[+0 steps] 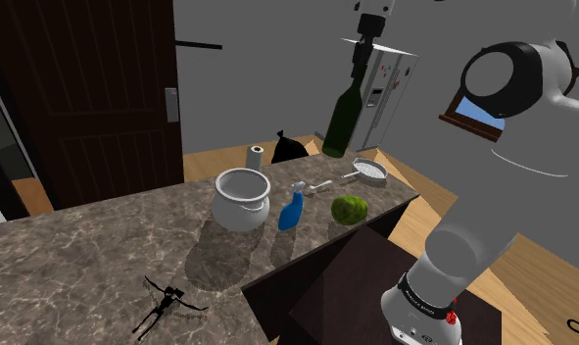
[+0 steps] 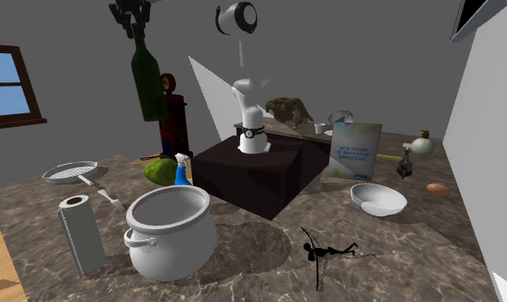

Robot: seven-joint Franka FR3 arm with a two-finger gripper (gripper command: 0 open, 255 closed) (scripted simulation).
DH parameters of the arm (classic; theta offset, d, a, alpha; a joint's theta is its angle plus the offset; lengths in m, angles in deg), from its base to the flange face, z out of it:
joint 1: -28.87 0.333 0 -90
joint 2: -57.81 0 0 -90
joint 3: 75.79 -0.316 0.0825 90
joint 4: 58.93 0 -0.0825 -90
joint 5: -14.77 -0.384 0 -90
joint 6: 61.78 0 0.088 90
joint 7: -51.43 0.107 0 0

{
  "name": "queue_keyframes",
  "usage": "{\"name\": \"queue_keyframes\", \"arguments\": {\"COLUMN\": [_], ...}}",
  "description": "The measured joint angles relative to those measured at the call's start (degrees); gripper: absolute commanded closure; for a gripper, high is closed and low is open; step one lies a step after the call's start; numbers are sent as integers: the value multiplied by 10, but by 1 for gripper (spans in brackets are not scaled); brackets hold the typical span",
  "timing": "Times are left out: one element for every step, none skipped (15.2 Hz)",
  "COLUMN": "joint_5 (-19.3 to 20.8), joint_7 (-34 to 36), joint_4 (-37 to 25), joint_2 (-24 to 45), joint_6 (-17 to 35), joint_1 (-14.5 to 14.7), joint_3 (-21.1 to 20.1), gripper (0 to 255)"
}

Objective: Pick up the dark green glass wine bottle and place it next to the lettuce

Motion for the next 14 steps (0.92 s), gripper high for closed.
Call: {"name": "queue_keyframes", "arguments": {"joint_5": [1,2,2,3,4,4,4,5,6,6,7,7,7,8], "joint_7": [1,3,2,2,3,2,4,3,4,4,5,4,4,4], "joint_4": [15,33,47,62,73,84,96,108,123,132,148,158,169,180], "joint_2": [-6,-13,-17,-22,-25,-28,-31,-34,-39,-42,-46,-48,-51,-53], "joint_6": [9,20,30,40,49,56,66,74,84,91,102,111,118,127], "joint_1": [1,2,2,2,3,3,3,3,4,4,5,4,4,4], "joint_3": [0,-1,-1,-1,-2,-2,-2,-2,-3,-3,-4,-3,-3,-3], "gripper": [255,255,255,255,255,255,255,255,255,255,255,255,255,255]}}
